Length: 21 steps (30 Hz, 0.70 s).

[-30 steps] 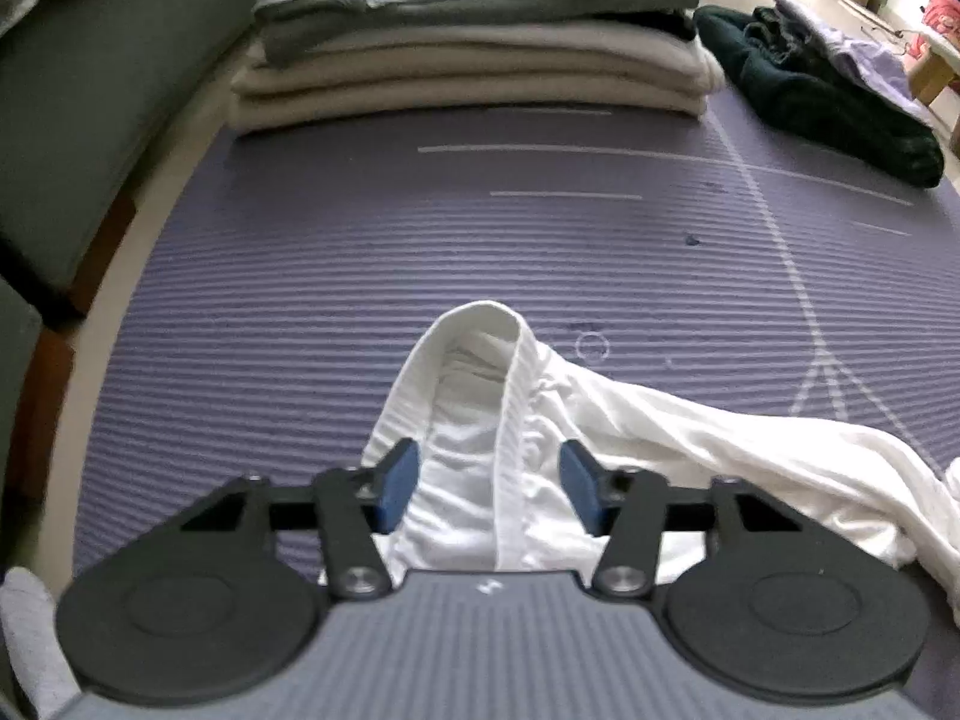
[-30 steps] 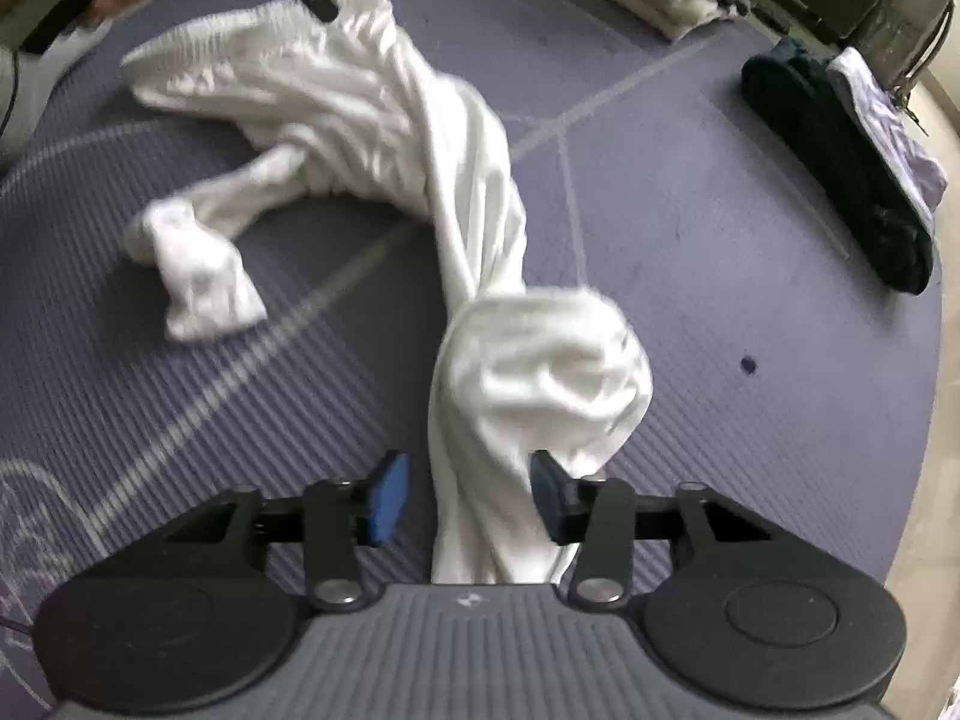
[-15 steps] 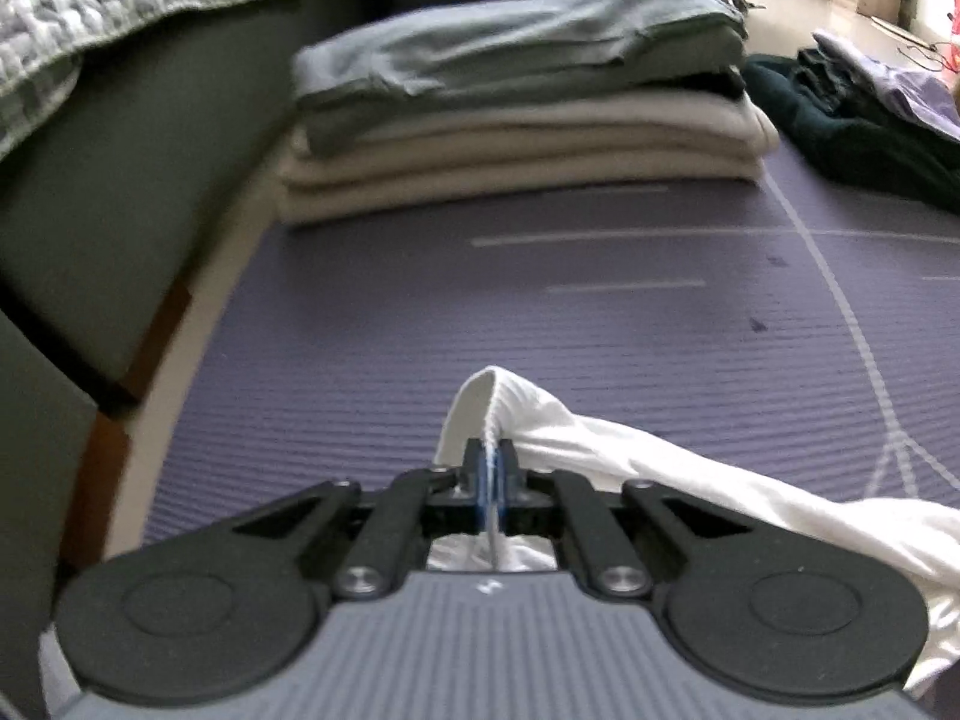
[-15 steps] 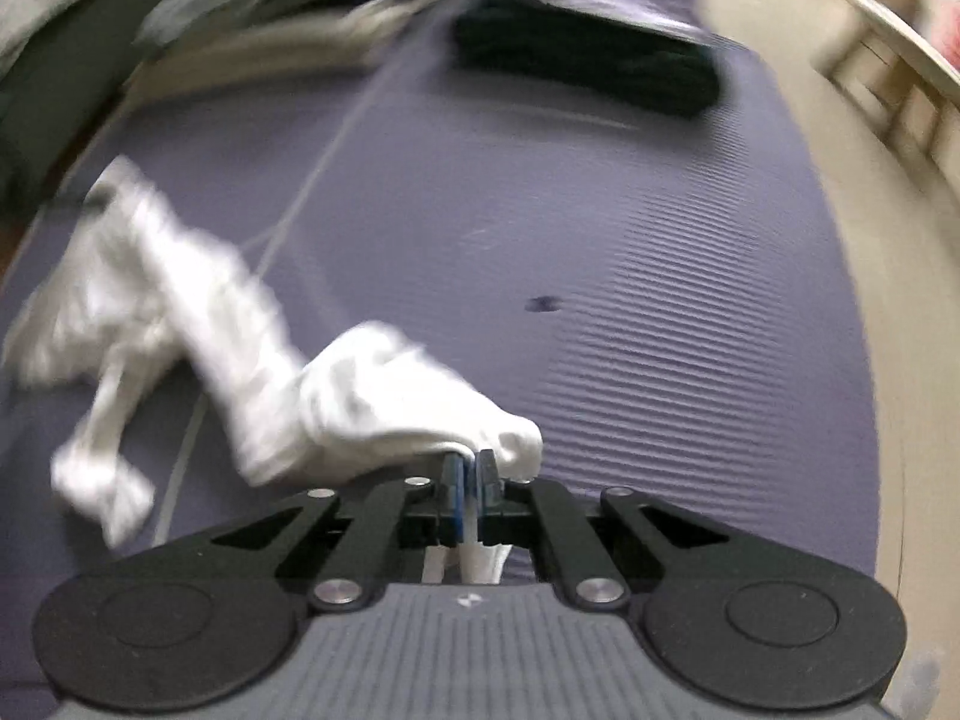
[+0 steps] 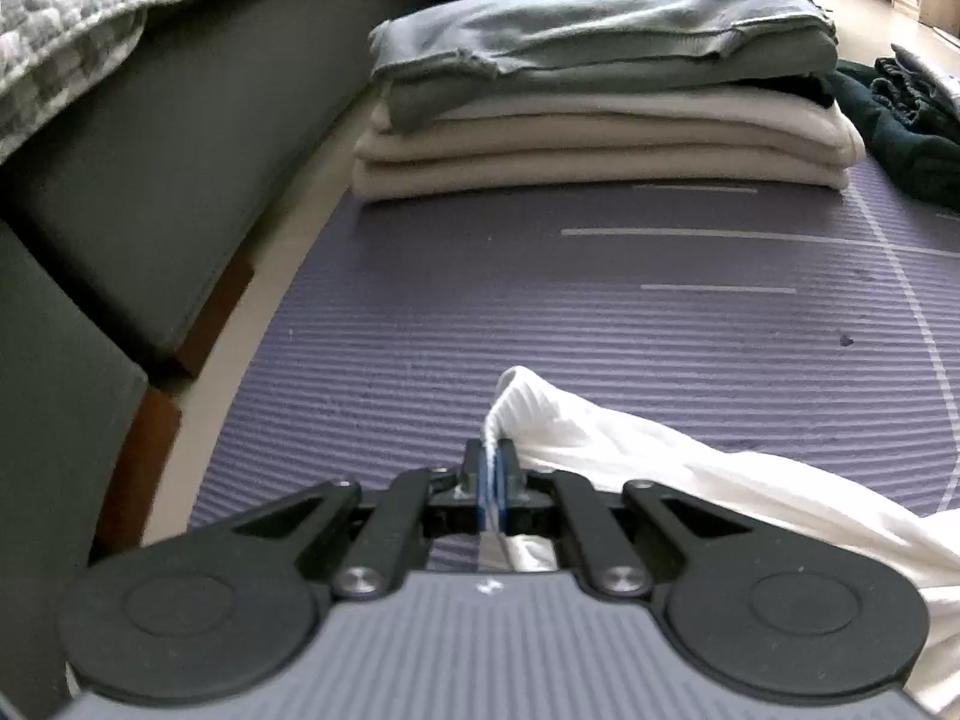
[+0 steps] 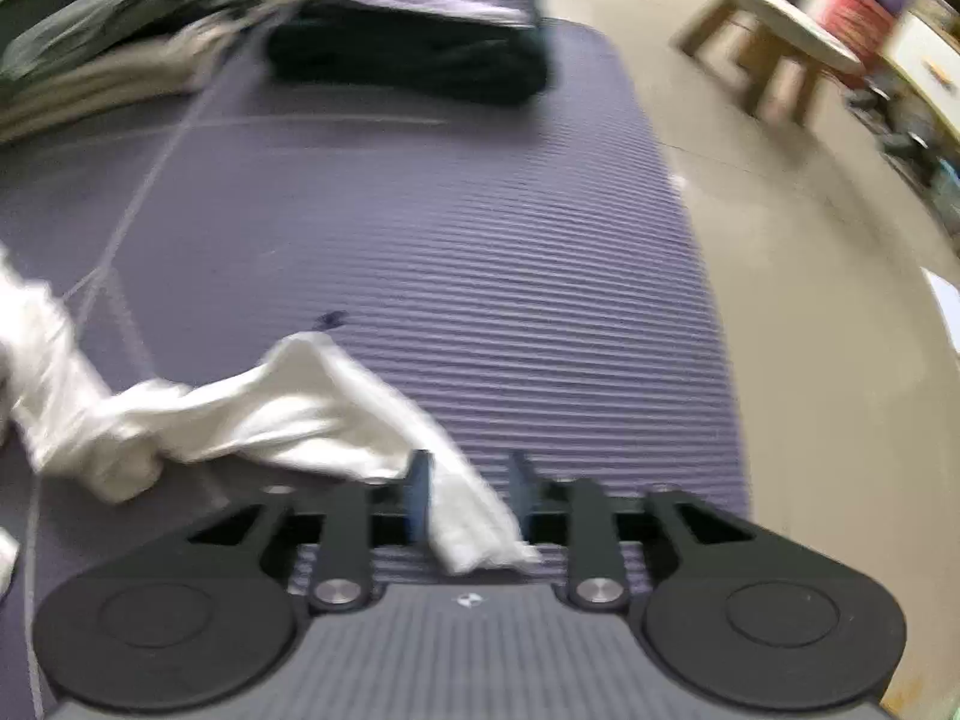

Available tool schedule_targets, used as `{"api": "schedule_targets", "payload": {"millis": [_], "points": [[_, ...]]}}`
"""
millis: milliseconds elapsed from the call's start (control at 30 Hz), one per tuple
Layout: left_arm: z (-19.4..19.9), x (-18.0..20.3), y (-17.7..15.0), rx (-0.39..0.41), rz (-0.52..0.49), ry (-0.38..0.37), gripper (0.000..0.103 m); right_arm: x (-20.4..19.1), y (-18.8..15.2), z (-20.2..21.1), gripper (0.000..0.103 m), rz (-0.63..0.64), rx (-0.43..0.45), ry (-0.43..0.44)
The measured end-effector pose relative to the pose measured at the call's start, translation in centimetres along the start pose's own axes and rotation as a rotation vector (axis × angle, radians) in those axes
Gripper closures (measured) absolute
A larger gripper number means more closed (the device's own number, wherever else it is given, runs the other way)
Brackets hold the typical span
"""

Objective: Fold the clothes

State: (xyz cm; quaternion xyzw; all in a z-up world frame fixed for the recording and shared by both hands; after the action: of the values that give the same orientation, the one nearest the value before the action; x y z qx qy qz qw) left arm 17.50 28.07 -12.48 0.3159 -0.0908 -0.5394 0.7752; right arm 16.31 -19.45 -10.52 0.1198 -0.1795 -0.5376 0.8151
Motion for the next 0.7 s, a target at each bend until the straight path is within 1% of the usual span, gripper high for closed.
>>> {"api": "schedule_targets", "payload": {"millis": [67,133,200,267,300,333,367,400,433,500,600,667,700], "points": [[0.0,0.1,0.1,0.005,-0.001,0.001,0.100,-1.5,0.3,-0.6,0.071,0.095,0.000,-0.016],[0.0,0.2,0.1,0.011,-0.001,0.001,0.100,-1.9,0.8,-1.7,0.071,0.152,0.001,-0.064],[0.0,0.3,0.2,0.018,0.003,-0.002,0.100,-1.5,1.3,-2.6,0.071,0.148,-0.007,-0.089],[-0.1,0.3,0.2,0.025,0.005,-0.007,0.100,-0.8,1.7,-3.7,0.071,0.114,-0.014,-0.090],[-0.2,0.3,0.3,0.029,0.007,-0.011,0.100,-0.6,1.9,-4.2,0.075,0.089,-0.011,-0.072],[-0.2,0.3,0.3,0.032,0.011,-0.014,0.100,-0.4,2.2,-4.5,0.090,0.054,-0.002,-0.038],[-0.3,0.2,0.4,0.035,0.020,-0.017,0.100,-0.4,2.4,-4.7,0.100,0.031,0.002,-0.011],[-0.4,0.2,0.4,0.039,0.028,-0.019,0.100,-0.2,2.6,-4.8,0.103,-0.002,-0.004,0.011],[-0.3,0.1,0.5,0.045,0.034,-0.018,0.100,0.1,2.9,-4.7,0.103,-0.035,0.001,0.008],[-0.1,-0.3,0.8,0.067,0.051,-0.010,0.100,0.5,3.2,-4.2,0.103,-0.068,0.035,-0.025],[0.4,-1.2,1.6,0.100,0.089,0.004,0.100,2.1,4.8,-2.2,0.103,-0.115,0.129,-0.101],[0.5,-1.9,1.9,0.104,0.116,0.010,0.100,3.2,5.9,-0.6,0.103,-0.118,0.198,-0.168],[0.4,-2.2,2.0,0.103,0.127,0.012,0.100,3.3,6.2,-0.2,0.103,-0.107,0.213,-0.167]]}}
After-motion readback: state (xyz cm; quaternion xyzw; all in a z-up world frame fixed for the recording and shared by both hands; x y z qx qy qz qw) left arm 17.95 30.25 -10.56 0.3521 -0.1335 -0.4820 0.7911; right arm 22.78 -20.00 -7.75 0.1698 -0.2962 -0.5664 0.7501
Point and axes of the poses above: each gripper's, at about its wrist camera, not at the fingertips, and z roughly against the way its jaws point, x to its right, y to its top, the point moved 9 cm from there along -z, roughly the way its jaws point, and after that the axes turned 1 degree about z, right-handed, at the moved point
